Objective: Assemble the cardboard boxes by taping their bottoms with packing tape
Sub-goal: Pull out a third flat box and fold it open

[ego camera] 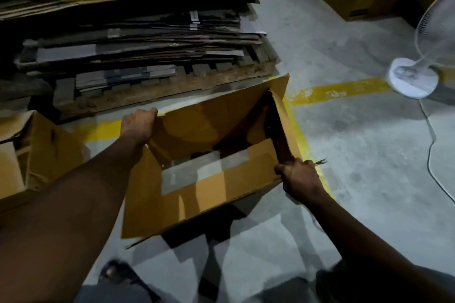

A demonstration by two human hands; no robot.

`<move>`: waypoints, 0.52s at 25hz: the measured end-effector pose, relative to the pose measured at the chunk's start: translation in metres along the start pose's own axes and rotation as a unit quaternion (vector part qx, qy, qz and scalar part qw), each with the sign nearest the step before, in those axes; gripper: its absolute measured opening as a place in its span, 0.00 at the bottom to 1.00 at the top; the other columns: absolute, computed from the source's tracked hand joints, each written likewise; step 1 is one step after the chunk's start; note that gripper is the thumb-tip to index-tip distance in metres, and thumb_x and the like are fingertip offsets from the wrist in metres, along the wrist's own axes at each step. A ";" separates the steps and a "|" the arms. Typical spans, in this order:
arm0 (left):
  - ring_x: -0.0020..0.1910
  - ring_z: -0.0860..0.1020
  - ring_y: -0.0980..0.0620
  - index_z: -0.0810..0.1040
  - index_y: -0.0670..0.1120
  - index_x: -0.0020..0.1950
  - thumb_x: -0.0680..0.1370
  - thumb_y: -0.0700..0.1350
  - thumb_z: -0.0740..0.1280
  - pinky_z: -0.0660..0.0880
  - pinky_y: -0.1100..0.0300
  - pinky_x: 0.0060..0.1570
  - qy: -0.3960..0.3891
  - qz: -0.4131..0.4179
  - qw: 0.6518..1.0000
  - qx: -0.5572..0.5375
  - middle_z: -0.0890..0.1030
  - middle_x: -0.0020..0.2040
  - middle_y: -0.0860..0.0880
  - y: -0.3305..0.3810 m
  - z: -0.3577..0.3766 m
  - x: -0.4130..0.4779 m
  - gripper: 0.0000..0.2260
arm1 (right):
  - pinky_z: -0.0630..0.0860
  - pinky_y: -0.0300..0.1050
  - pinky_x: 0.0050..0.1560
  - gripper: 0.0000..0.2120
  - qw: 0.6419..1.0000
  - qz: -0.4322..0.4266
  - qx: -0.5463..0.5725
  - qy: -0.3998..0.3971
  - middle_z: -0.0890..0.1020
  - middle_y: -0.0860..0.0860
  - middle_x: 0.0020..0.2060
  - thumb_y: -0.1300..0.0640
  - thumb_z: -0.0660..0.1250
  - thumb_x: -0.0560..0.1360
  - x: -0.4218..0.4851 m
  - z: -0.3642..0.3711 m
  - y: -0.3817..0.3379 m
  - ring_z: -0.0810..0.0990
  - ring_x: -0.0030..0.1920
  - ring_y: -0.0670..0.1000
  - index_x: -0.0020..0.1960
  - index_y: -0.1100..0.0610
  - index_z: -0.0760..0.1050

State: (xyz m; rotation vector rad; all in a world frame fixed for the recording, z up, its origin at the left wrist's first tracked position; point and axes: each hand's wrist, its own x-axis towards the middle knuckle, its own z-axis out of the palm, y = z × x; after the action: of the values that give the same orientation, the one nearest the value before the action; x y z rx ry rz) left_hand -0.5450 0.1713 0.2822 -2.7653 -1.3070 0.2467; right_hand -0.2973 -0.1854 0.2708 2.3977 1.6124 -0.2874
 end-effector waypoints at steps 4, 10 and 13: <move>0.43 0.77 0.45 0.73 0.45 0.57 0.78 0.36 0.63 0.72 0.53 0.38 0.015 -0.032 0.999 -0.034 0.78 0.45 0.43 -0.016 0.015 -0.003 0.09 | 0.69 0.50 0.57 0.12 0.994 -0.104 0.031 0.019 0.82 0.50 0.53 0.57 0.62 0.78 0.002 0.009 -0.027 0.79 0.55 0.55 0.59 0.48 0.76; 0.47 0.79 0.39 0.75 0.46 0.54 0.78 0.38 0.62 0.78 0.50 0.42 0.018 -0.082 0.995 -0.045 0.79 0.47 0.40 -0.029 0.023 0.014 0.07 | 0.72 0.47 0.38 0.11 0.994 -0.095 0.000 0.046 0.82 0.47 0.34 0.62 0.72 0.63 -0.004 0.020 -0.022 0.80 0.35 0.54 0.41 0.48 0.79; 0.48 0.79 0.38 0.74 0.43 0.57 0.77 0.37 0.64 0.79 0.46 0.45 0.003 -0.107 0.992 -0.067 0.78 0.49 0.38 -0.033 0.026 0.012 0.09 | 0.71 0.46 0.35 0.11 0.994 -0.101 -0.004 0.044 0.80 0.46 0.31 0.62 0.72 0.60 -0.003 0.019 -0.018 0.79 0.35 0.54 0.38 0.48 0.78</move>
State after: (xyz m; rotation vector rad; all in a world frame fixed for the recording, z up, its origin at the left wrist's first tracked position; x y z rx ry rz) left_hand -0.5673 0.2009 0.2595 -2.6961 -1.6616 0.1424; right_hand -0.3156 -0.1877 0.2522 2.2734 1.8947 -0.2109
